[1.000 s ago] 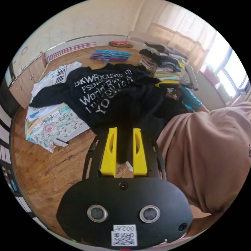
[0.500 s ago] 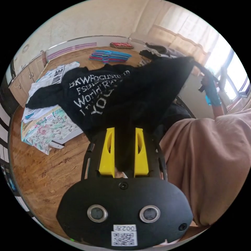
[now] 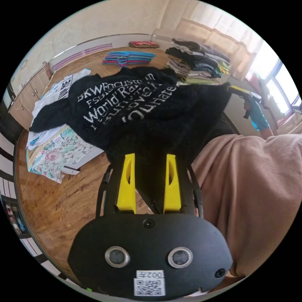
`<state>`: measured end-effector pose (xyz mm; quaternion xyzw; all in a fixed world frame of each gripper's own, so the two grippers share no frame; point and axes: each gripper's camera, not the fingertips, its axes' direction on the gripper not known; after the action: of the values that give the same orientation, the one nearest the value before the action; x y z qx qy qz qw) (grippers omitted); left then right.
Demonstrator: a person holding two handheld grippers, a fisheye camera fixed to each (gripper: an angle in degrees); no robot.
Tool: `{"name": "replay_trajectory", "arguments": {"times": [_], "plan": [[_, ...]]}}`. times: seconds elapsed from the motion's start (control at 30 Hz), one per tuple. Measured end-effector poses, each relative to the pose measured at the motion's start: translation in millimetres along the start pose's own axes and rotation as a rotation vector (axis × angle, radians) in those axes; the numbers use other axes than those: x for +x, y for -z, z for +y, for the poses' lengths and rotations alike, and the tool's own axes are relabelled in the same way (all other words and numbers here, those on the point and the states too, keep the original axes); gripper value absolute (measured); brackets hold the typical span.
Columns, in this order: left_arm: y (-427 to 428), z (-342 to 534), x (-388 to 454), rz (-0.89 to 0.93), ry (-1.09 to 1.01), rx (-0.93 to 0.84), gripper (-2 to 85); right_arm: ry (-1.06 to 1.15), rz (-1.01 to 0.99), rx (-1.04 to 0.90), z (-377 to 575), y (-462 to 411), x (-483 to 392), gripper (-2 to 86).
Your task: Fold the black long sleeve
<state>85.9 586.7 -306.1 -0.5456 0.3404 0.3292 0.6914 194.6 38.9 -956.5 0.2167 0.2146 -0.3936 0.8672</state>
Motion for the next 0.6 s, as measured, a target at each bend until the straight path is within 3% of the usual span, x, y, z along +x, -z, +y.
{"name": "replay_trajectory", "arguments": {"times": [0.27, 0.33, 0.47, 0.6], "plan": [[-3, -3, 15, -0.050, -0.032, -0.026, 5.3, -0.073, -0.074, -0.083, 18, -36, 32, 4.5], [4, -2, 16, -0.133, -0.028, -0.034, 3.2, -0.055, -0.080, -0.075, 18, -36, 35, 4.5], [28, 6, 12, -0.199, -0.043, -0.042, 1.8, 0.081, -0.103, -0.055, 11, -26, 39, 4.6], [62, 27, 0, -0.204, -0.037, -0.072, 0.8, 0.219, -0.249, -0.089, 6, -19, 48, 4.5]]}}
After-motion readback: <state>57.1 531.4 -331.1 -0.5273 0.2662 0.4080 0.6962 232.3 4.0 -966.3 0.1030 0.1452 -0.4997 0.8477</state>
